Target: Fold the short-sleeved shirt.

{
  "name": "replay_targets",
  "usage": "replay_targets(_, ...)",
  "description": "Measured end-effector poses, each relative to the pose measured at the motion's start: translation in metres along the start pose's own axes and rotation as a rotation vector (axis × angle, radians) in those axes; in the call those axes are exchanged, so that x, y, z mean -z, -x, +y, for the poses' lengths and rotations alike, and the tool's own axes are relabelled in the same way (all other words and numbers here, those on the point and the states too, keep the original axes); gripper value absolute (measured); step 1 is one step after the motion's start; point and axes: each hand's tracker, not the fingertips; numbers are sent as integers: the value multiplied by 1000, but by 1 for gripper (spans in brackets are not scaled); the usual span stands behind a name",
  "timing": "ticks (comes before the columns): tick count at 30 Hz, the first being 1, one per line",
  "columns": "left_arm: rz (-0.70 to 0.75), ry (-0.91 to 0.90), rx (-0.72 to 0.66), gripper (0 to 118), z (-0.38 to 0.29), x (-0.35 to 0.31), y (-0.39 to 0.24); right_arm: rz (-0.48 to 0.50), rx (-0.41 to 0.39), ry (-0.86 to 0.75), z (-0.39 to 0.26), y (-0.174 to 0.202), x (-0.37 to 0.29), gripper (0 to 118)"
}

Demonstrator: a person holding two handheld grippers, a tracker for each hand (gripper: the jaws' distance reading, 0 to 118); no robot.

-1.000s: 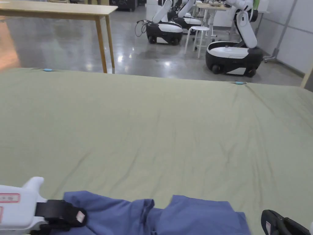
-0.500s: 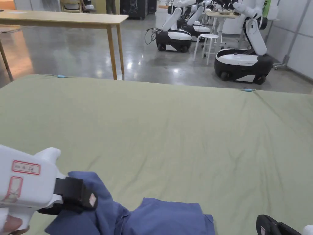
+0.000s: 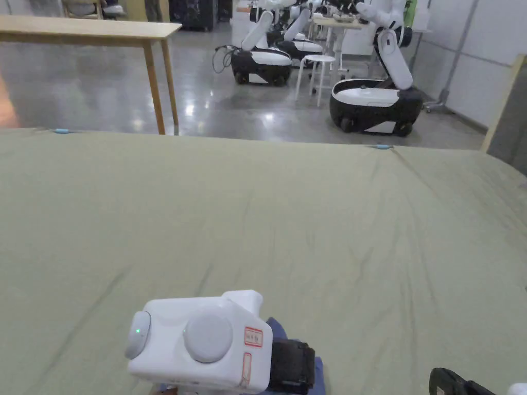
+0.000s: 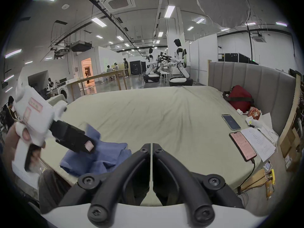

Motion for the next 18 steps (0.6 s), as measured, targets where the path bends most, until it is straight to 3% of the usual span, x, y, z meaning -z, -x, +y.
replay_targets(1, -6, 10, 5, 118, -5, 3, -3, -5, 6, 4, -1, -4, -1, 3)
replay_targets(3, -18, -27, 21, 105, -6, 1, -12, -14, 15, 6, -2, -7, -2, 3)
replay_targets(5, -68, -71, -16, 105, -6, -10, -5, -21, 21, 10, -2, -10, -2, 3)
replay_targets(7, -135, -136, -77, 97, 6, -33, 7, -28, 27, 11, -3, -12, -1, 3)
replay_targets(8, -184, -179, -123, 82, 5, -40, 15, -28, 32, 13, -3, -12, 0, 3)
replay_targets(10, -305, -206, -198, 15, 5, -42, 35, -23, 44, 16, -3, -13, 3, 3)
replay_targets(11, -352, -202, -240, 6, 3, -38, 43, -21, 48, 18, -6, -18, 6, 3)
replay_targets(18, -449, 16, -375, 6, -35, 47, 69, -6, 51, 34, -13, -24, 9, 3)
